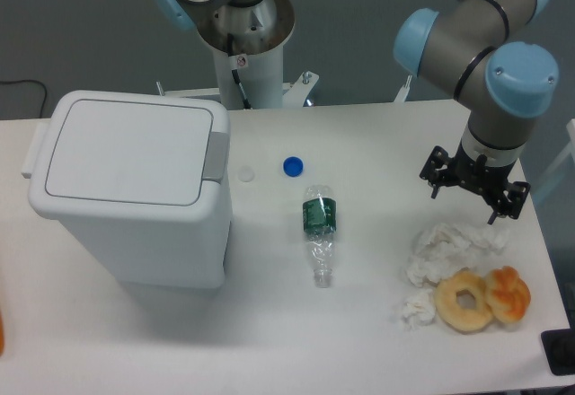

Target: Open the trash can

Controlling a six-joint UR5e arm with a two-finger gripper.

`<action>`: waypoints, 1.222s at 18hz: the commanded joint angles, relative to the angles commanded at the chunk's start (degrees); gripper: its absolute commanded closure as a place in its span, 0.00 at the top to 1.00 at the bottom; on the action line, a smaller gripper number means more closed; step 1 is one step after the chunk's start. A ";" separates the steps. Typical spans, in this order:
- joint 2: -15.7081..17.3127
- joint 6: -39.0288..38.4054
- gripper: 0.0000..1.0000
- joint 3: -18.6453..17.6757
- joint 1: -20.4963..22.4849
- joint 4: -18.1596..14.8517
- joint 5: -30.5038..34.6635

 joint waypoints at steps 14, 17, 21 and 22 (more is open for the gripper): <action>0.79 -3.59 1.00 -4.39 -0.09 2.20 -2.63; 1.05 -6.50 1.00 -4.39 -0.27 2.20 -5.97; 1.84 -7.21 1.00 -4.57 0.35 1.85 -8.00; 1.85 -8.43 1.00 -4.57 0.26 1.85 -8.43</action>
